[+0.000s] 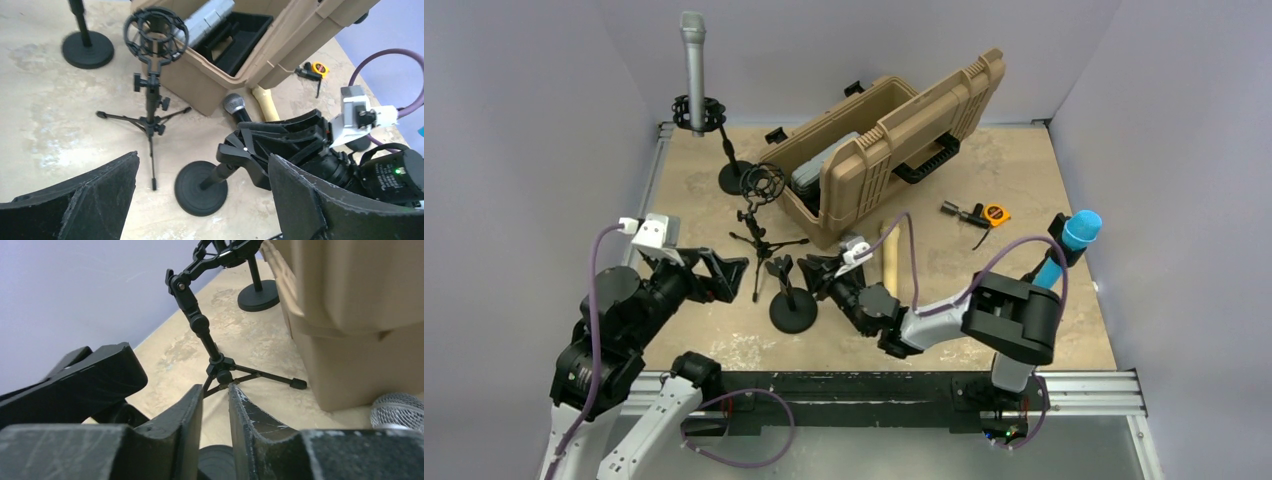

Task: Remove the microphone from the stand

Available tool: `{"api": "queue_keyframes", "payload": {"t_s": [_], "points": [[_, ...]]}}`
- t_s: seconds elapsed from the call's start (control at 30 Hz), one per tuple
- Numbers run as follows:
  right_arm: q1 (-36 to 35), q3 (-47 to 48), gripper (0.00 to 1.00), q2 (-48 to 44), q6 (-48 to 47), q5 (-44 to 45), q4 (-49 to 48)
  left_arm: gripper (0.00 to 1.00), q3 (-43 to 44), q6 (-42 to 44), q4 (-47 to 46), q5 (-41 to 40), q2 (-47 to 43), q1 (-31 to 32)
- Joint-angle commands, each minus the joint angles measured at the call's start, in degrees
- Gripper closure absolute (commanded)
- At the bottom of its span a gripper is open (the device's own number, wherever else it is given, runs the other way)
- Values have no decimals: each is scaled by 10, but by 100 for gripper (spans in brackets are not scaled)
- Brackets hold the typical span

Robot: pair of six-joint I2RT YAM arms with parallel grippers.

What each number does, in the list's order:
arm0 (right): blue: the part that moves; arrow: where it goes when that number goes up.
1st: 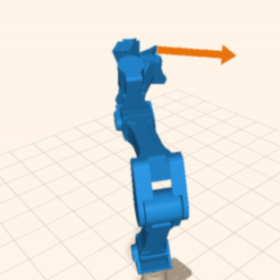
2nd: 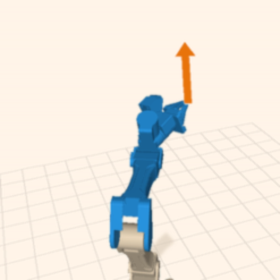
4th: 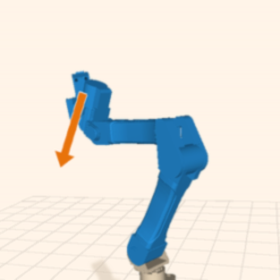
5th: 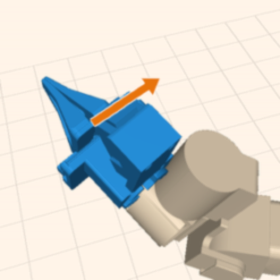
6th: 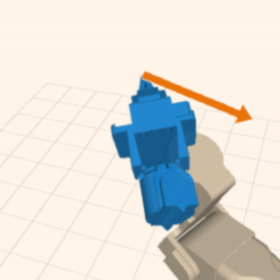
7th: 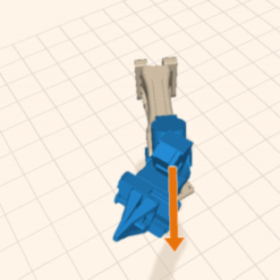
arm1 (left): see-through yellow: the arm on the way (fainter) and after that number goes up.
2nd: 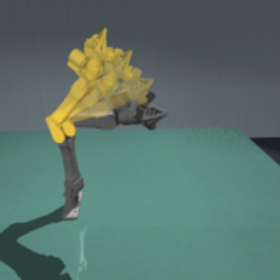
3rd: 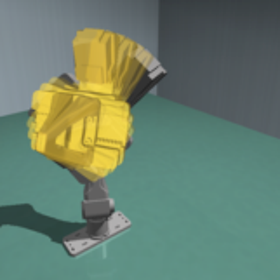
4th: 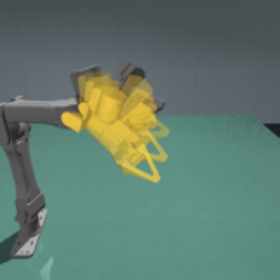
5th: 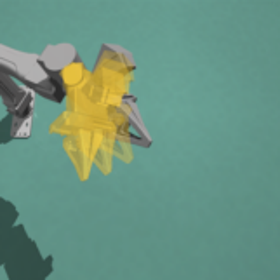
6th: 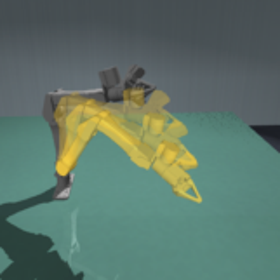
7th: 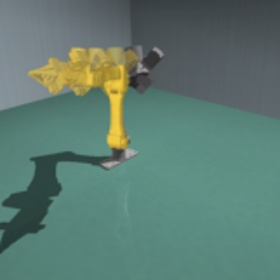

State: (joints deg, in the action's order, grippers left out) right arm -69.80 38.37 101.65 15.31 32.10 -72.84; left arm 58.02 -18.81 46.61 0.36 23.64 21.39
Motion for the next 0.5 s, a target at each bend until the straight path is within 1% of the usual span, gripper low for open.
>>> {"api": "queue_keyframes", "payload": {"t_s": [0.0,0.1,0.2,0.3,0.37,0.4,0.47], "points": [[-2,-56,73,-77,74,21,16,0,15,-53,4,79,72,-2],[-2,-108,71,-121,100,25,6,0,46,-83,32,160,132,-2],[-1,-149,68,-152,105,31,-35,6,57,-108,43,221,154,-2],[-1,-164,67,-154,95,33,-70,12,51,-134,61,249,167,-1],[-1,-166,67,-147,94,30,-85,16,42,-153,84,244,176,6],[-1,-167,67,-144,93,28,-90,16,39,-160,98,219,177,16],[-1,-169,67,-143,91,23,-104,16,40,-173,127,143,174,61]]}}
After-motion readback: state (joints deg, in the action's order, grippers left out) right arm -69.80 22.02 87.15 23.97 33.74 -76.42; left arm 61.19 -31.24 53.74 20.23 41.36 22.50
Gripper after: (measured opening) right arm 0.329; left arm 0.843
